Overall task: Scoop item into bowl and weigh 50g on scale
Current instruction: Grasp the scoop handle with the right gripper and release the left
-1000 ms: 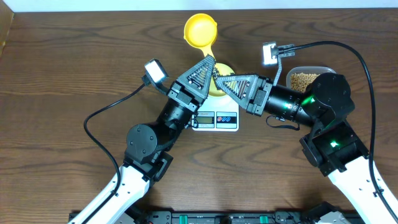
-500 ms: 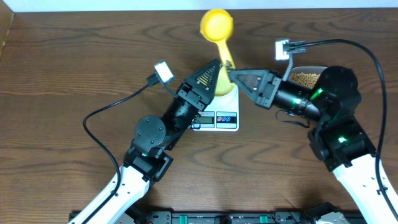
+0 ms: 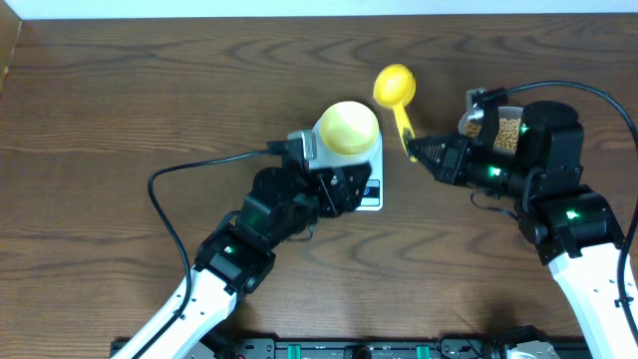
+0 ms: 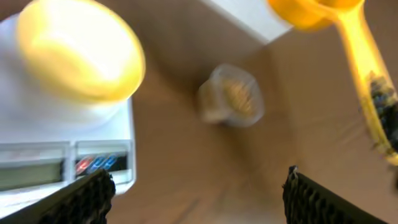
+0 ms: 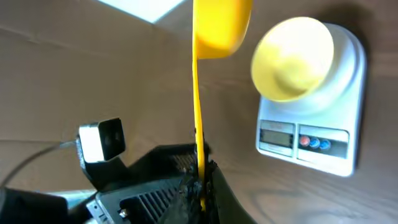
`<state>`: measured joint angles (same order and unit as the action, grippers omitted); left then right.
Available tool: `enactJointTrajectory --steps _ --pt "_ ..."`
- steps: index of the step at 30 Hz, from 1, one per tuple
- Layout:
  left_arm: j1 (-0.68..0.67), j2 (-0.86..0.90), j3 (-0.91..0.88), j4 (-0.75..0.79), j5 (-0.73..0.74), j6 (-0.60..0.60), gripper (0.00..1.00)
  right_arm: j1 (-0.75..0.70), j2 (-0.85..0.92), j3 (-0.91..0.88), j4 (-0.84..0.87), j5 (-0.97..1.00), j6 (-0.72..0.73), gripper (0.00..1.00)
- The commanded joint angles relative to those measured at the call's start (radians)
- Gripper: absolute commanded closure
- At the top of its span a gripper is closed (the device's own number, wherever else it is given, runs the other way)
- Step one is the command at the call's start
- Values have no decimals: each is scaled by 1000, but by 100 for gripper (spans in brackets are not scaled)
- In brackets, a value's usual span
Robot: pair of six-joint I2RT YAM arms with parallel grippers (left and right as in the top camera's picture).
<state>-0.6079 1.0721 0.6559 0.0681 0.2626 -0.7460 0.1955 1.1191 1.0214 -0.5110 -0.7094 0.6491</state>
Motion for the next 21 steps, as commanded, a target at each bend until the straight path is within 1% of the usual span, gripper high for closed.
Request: enactJointTrajectory --steps 1,3,7,9,11,12,14,16,18,19,20,21 --pt "1 -51 79 -115 14 168 11 -7 -2 16 -61 -8 -128 98" --pt "11 -64 145 -219 11 196 10 -5 -2 37 -156 -9 -211 98" --pt "66 -61 278 -404 11 195 10 -2 -2 117 -335 -19 -414 99" --pt "71 -68 286 -392 14 191 10 3 -2 142 -364 -35 -456 99" --pt "69 -73 286 -371 18 191 10 17 -2 153 -373 -51 -462 99" --pt "68 -75 286 -371 19 172 10 38 -2 153 -376 -113 -509 99" --pt "68 -74 285 -375 38 108 10 70 -2 153 -385 -153 -552 99" --pt "68 -74 284 -380 50 84 10 113 -2 153 -394 -142 -562 99" --pt "68 -73 284 -379 84 72 10 157 -2 153 -399 -79 -562 99" --pt "69 -73 284 -371 69 71 11 183 -2 153 -402 -39 -562 99" --pt "69 -74 284 -370 55 70 23 197 -2 153 -402 -22 -565 99" --pt "69 -74 284 -370 54 60 27 206 -2 153 -402 -23 -579 99"
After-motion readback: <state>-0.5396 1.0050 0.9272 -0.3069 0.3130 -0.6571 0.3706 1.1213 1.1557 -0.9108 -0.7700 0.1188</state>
